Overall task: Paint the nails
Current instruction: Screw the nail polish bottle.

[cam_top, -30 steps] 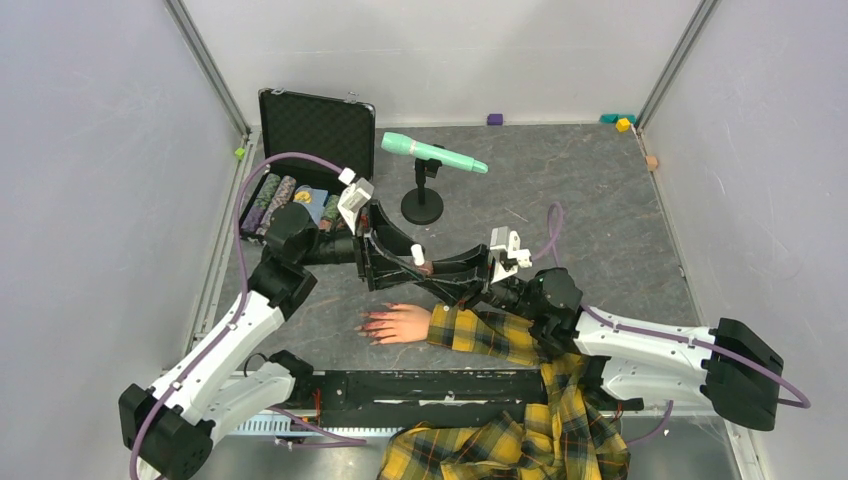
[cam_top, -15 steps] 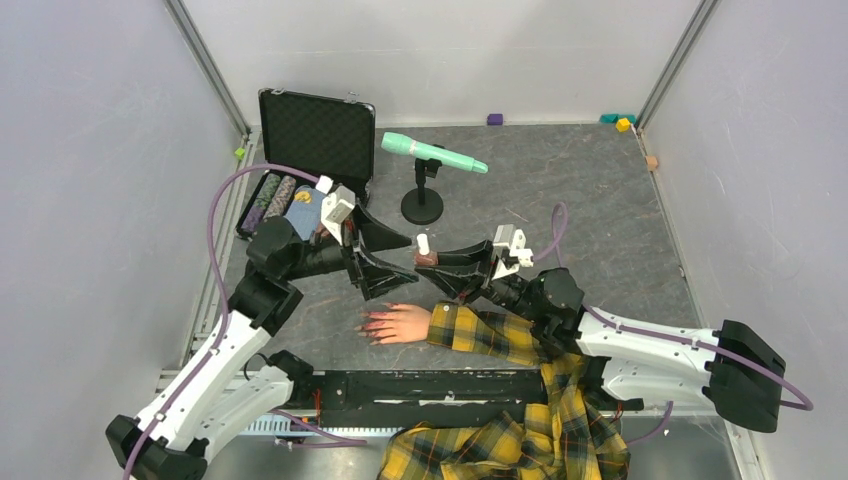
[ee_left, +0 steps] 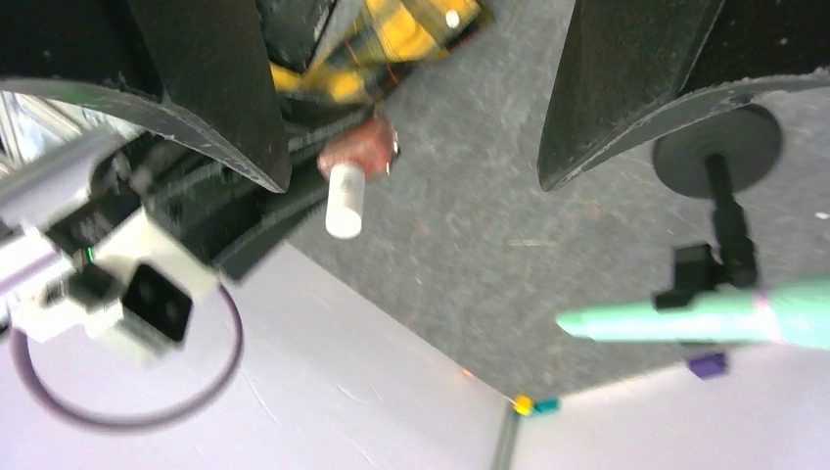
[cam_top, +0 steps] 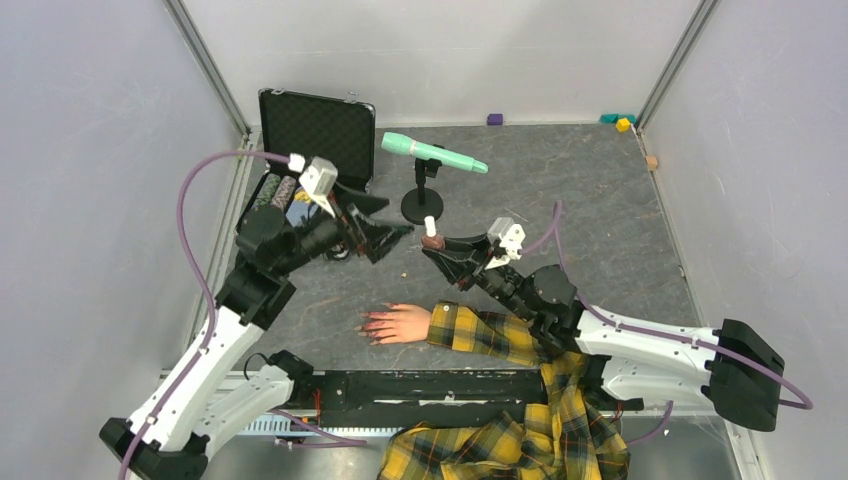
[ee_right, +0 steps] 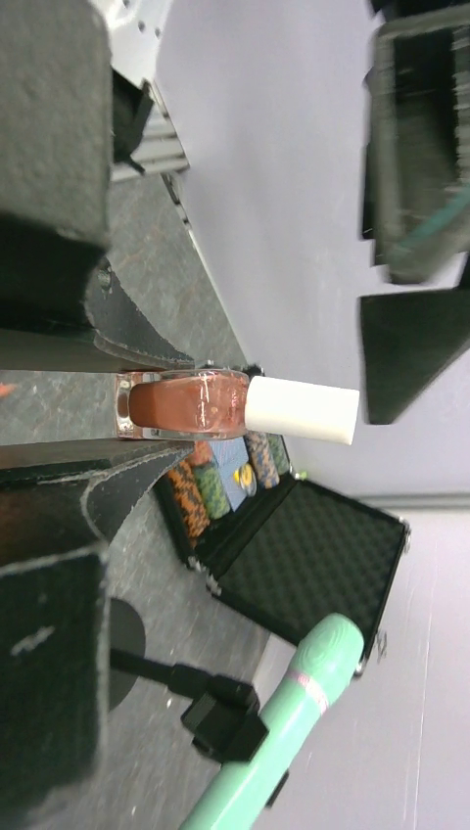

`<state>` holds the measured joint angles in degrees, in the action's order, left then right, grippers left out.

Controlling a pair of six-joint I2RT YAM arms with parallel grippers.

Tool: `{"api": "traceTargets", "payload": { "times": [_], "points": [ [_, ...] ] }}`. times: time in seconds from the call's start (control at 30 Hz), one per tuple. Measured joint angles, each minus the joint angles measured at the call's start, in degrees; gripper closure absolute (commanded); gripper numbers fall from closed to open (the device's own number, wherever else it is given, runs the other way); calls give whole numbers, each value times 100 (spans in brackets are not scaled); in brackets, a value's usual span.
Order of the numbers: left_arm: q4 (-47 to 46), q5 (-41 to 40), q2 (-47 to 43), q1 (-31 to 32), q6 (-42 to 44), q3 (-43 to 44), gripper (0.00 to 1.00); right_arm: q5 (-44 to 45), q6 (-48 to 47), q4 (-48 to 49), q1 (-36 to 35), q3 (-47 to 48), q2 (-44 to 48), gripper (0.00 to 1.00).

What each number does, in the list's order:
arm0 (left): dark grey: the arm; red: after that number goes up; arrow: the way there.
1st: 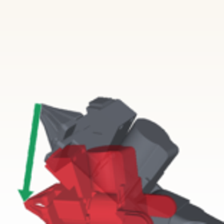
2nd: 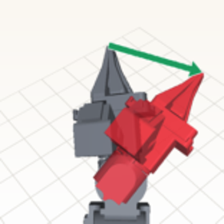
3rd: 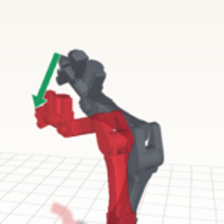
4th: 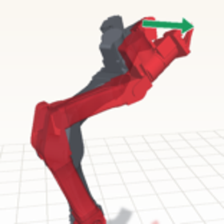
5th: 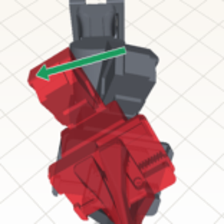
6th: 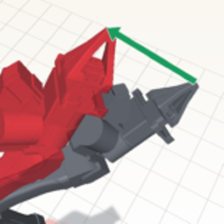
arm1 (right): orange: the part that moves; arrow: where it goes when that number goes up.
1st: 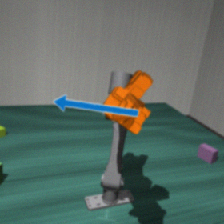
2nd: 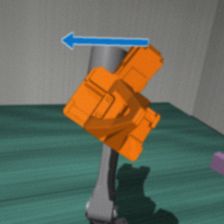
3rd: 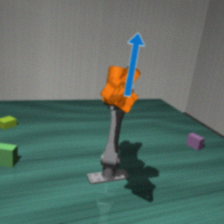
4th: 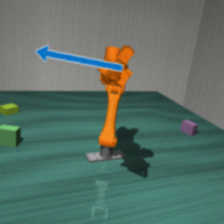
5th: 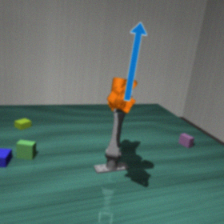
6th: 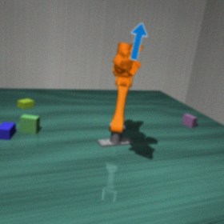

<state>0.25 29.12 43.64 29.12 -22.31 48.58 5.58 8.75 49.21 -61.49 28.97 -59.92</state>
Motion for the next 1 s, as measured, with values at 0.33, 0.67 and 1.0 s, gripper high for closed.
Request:
{"api": "traceTargets", "payload": {
  "times": [0.33,0.67,1.0],
  "points": [
    [299,-907,1139,-4,-313,1403,0,1176,-157,-597,0,605,-319,100],
    [396,-868,1493,57,-411,1158,8,1742,-155,-1335,-122,964,-741,100],
    [450,-754,1827,293,-417,1123,36,1840,-160,-1657,-216,1176,-975,100]
  ]
}}
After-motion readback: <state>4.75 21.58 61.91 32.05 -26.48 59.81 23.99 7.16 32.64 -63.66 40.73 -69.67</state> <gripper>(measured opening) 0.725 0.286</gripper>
